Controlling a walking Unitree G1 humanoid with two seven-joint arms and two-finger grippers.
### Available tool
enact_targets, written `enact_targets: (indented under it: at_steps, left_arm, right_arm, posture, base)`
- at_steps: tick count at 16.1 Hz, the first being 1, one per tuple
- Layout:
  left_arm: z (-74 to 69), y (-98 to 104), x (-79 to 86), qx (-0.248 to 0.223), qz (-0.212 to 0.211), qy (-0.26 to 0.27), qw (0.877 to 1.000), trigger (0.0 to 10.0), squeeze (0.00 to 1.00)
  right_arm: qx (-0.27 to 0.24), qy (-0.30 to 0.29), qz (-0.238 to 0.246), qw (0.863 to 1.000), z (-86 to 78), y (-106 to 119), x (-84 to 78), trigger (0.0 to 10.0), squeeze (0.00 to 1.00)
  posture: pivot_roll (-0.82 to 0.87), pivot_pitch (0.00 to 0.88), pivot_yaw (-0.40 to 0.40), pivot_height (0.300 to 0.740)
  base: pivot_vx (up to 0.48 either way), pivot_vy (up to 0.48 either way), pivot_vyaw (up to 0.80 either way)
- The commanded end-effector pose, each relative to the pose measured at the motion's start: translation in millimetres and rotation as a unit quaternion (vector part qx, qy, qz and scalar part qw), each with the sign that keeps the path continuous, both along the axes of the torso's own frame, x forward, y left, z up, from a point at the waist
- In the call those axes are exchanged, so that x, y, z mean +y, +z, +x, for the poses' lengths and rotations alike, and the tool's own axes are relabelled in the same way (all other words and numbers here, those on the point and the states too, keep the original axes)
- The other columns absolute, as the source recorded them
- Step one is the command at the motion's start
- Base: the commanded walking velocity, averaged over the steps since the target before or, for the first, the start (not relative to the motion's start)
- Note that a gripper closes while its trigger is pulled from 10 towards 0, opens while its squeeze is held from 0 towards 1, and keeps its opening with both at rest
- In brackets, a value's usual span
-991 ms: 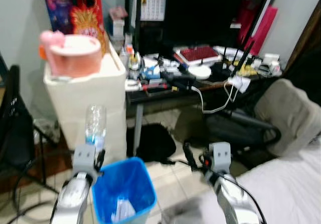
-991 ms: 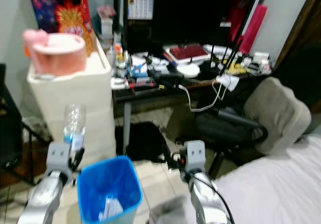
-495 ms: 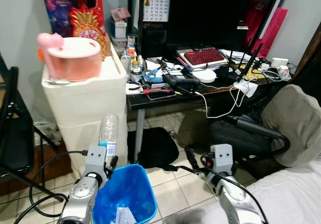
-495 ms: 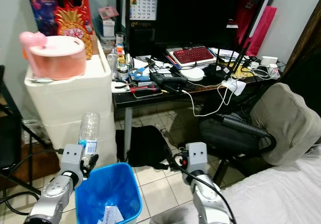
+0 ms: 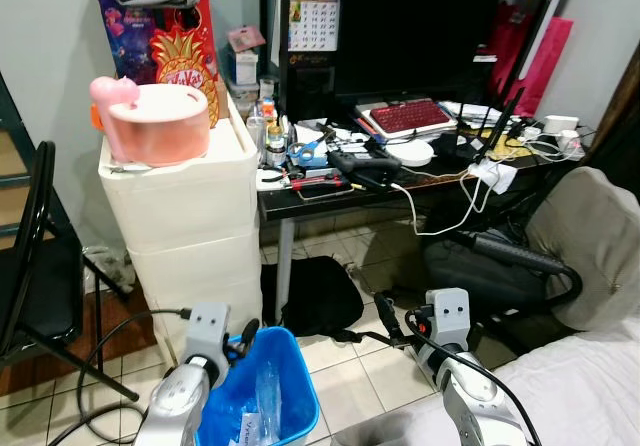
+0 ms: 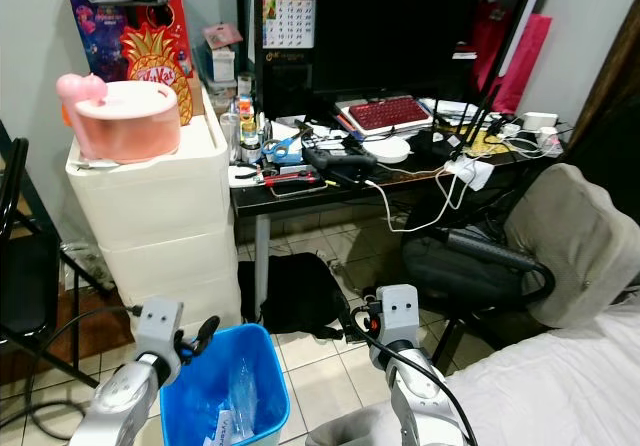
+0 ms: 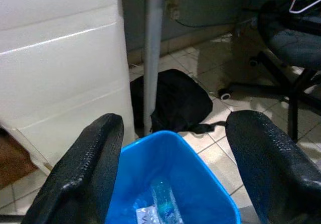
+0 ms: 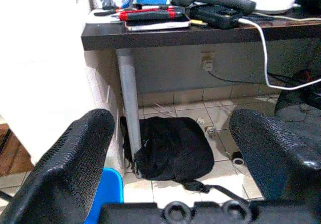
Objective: Clean up the room
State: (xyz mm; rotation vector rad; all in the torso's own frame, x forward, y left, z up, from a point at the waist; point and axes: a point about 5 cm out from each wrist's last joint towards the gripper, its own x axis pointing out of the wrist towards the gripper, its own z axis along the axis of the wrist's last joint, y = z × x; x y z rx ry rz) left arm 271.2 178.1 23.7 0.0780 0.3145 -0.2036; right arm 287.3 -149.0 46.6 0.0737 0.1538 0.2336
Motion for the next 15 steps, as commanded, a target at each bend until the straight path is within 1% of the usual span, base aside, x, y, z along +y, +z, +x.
enact_targets:
  at_steps: [1,2,3,4,5,6,7,8,9,10,11,12,13,15]
  left_arm:
    - [-2.3,10.1,-4.7,-0.028,0.002,-0.018,0.999,10.0,0.0]
    - [-1.0,19.9,-7.4,-0.041,-0.043,0.007,0.998,10.0,0.0]
    - [7.2,36.6,-18.5,-0.069,-0.068,0.004,0.995,10.0,0.0]
    - [10.2,43.1,-23.1,-0.082,-0.065,-0.004,0.994,10.0,0.0]
    - [17.9,59.6,-31.3,-0.119,-0.048,-0.023,0.991,10.0,0.0]
    - [20.2,64.4,-32.9,-0.129,-0.044,-0.027,0.99,10.0,0.0]
    - [21.0,69.8,-29.7,-0.146,-0.033,-0.031,0.988,10.0,0.0]
    - [17.9,69.7,-20.6,-0.149,-0.03,-0.022,0.988,10.0,0.0]
    - [16.7,69.8,-18.5,-0.147,-0.031,-0.019,0.988,10.0,0.0]
    - [13.9,70.3,-18.1,-0.155,-0.035,-0.021,0.987,10.0,0.0]
    - [16.6,68.6,-23.4,-0.152,-0.035,-0.024,0.987,10.0,0.0]
    - [18.5,68.6,-24.4,-0.151,-0.039,-0.022,0.988,10.0,0.0]
    - [22.1,69.6,-26.6,-0.152,-0.039,-0.029,0.987,10.0,0.0]
    - [23.5,68.5,-28.2,-0.151,-0.029,-0.034,0.988,10.0,0.0]
  right_arm:
    - [0.002,-0.001,-0.008,1.0,1.8,-0.3,-5.2,10.0,0.0]
    - [0.002,0.0,-0.008,1.0,3.0,0.2,-5.3,10.0,0.0]
    - [0.0,-0.001,-0.005,1.0,5.4,1.1,-4.0,10.0,0.0]
    - [-0.001,-0.002,-0.004,1.0,6.5,1.5,-3.1,10.0,0.0]
    - [-0.012,-0.006,0.004,1.0,10.2,5.7,0.4,10.0,0.0]
    - [-0.015,-0.008,0.007,1.0,11.5,7.5,1.6,10.0,0.0]
    - [-0.027,-0.007,0.005,1.0,13.1,11.8,3.5,10.0,0.0]
    - [-0.034,-0.01,0.003,0.999,12.8,13.9,2.5,10.0,0.0]
    - [-0.035,-0.011,0.003,0.999,12.7,14.0,1.7,10.0,0.0]
    - [-0.036,-0.022,0.003,0.999,12.7,13.5,-3.0,10.0,0.0]
    - [-0.05,-0.024,-0.005,0.998,13.6,16.2,-5.4,10.0,0.0]
    - [-0.055,-0.027,-0.006,0.998,14.5,17.7,-5.4,10.0,0.0]
    - [-0.055,-0.053,0.004,0.997,16.7,19.1,-8.9,10.0,0.0]
    - [-0.05,-0.059,0.007,0.997,15.9,17.5,-10.8,10.0,0.0]
  posture:
    - [0.11,0.0,-0.093,0.74]
    - [0.12,0.0,-0.096,0.74]
    - [0.13,0.0,-0.096,0.74]
    - [0.13,0.0,-0.095,0.74]
    - [0.14,0.0,-0.096,0.74]
    - [0.14,0.0,-0.096,0.74]
    - [0.14,0.0,-0.094,0.74]
    - [0.13,0.0,-0.092,0.74]
    - [0.13,0.0,-0.094,0.74]
    - [0.13,0.0,-0.093,0.74]
    - [0.12,0.0,-0.074,0.74]
    - [0.11,0.0,-0.062,0.74]
    - [0.1,0.0,-0.054,0.74]
    - [0.08,0.0,-0.051,0.74]
  base:
    - [0.0,0.0,0.0]
    - [0.0,0.0,0.0]
    - [0.0,0.0,0.0]
    - [0.0,0.0,0.0]
    - [0.0,0.0,0.0]
    - [0.0,0.0,0.0]
    - [0.0,0.0,-0.8]
    - [0.0,0.0,-0.8]
    - [0.0,0.0,-0.8]
    - [0.0,0.0,-0.79]
    - [0.0,0.0,-0.8]
    - [0.0,0.0,-0.79]
    - [0.0,0.0,-0.79]
    - [0.0,0.0,-0.79]
